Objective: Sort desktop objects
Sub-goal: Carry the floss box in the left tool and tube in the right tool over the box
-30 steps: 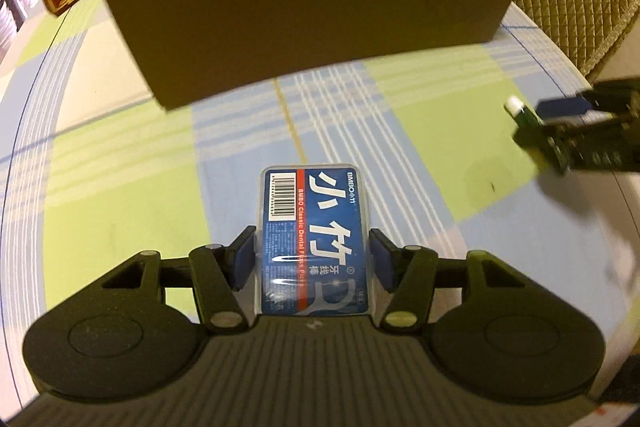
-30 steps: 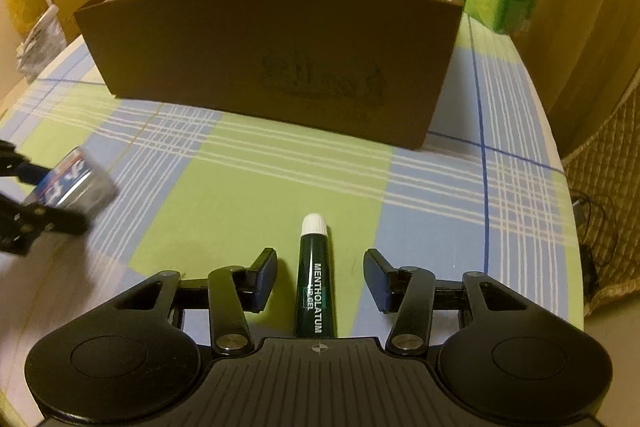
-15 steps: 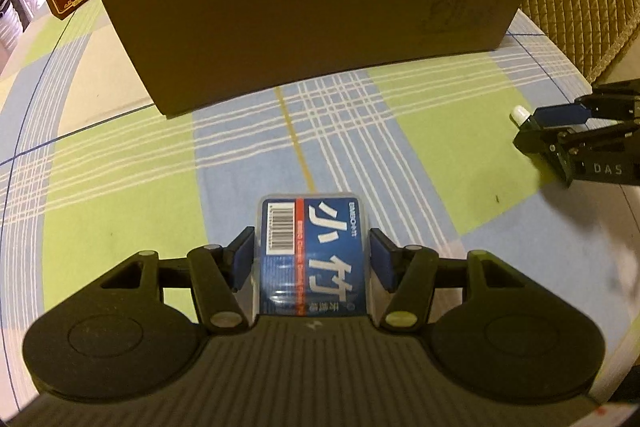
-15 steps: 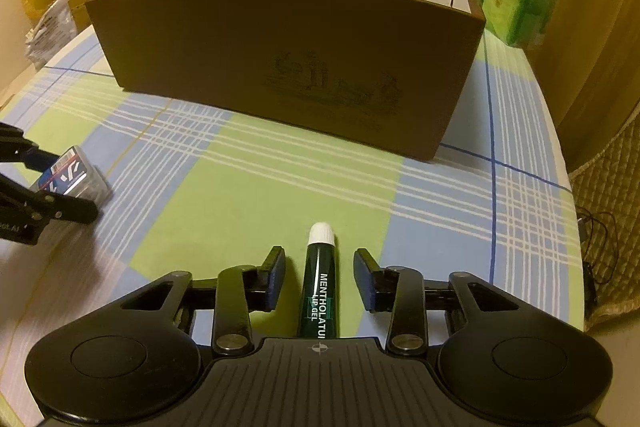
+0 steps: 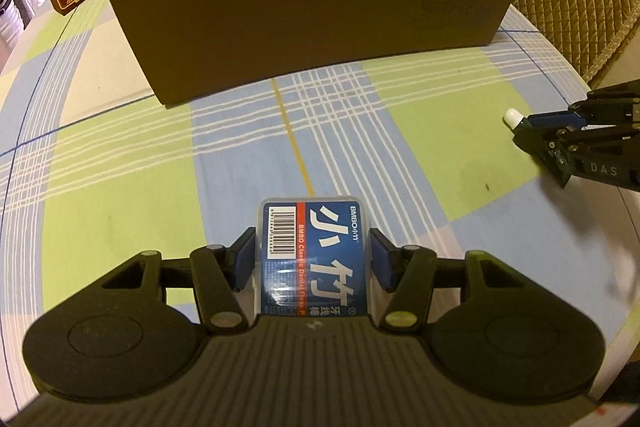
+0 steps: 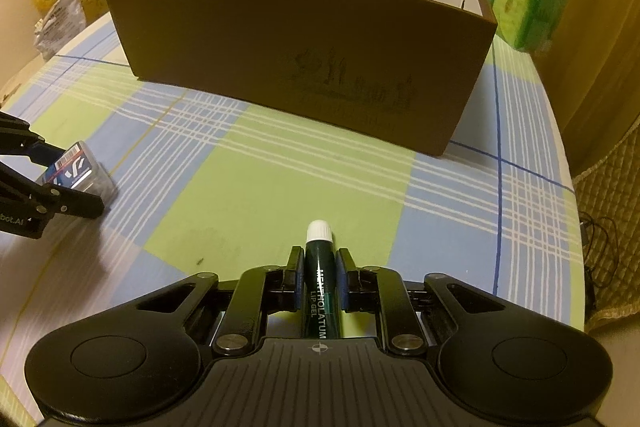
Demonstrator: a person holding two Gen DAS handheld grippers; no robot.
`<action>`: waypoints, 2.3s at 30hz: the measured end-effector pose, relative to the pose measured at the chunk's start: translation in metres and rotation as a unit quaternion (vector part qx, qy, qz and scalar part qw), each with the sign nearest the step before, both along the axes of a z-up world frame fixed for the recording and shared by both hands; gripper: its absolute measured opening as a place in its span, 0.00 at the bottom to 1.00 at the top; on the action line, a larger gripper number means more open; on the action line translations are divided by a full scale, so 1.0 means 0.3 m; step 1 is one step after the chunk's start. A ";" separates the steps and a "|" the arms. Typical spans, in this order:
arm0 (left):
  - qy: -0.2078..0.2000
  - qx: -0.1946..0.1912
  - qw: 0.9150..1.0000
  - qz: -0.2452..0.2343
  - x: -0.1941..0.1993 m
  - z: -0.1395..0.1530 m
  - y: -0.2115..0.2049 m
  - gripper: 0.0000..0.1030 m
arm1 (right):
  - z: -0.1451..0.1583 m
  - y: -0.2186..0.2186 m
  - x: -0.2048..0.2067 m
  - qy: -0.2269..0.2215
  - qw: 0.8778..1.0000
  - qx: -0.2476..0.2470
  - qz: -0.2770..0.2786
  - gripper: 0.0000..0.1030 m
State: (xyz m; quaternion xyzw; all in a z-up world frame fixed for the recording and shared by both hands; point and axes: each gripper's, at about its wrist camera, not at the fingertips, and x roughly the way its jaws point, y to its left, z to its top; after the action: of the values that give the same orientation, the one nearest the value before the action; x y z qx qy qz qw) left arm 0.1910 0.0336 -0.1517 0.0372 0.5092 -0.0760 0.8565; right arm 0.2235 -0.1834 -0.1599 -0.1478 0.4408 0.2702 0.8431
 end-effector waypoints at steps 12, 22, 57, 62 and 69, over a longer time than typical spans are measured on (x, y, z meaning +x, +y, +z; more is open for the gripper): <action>-0.016 -0.007 1.000 0.010 -0.055 0.046 0.014 0.51 | 0.013 -0.013 -0.054 0.006 1.000 0.001 0.001 0.13; -0.044 -0.012 0.999 0.018 -0.085 0.103 0.021 0.51 | 0.065 -0.002 -0.083 -0.008 1.000 0.021 0.001 0.13; -0.089 -0.021 0.996 0.010 -0.058 0.212 0.013 0.51 | 0.200 -0.003 -0.080 -0.041 0.996 0.076 0.001 0.13; -0.092 -0.022 0.995 0.009 -0.042 0.223 0.010 0.51 | 0.213 -0.003 -0.071 -0.043 0.996 0.084 0.000 0.13; -0.097 -0.023 0.995 0.009 -0.025 0.233 0.011 0.51 | 0.237 0.006 -0.058 -0.050 0.995 0.091 0.004 0.13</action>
State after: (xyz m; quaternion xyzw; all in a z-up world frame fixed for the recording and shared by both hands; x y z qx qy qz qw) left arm 0.1836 0.0369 -0.0818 0.0206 0.4221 -0.0763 0.9031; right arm 0.2061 -0.1814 -0.0887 -0.0855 0.3705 0.3053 0.8730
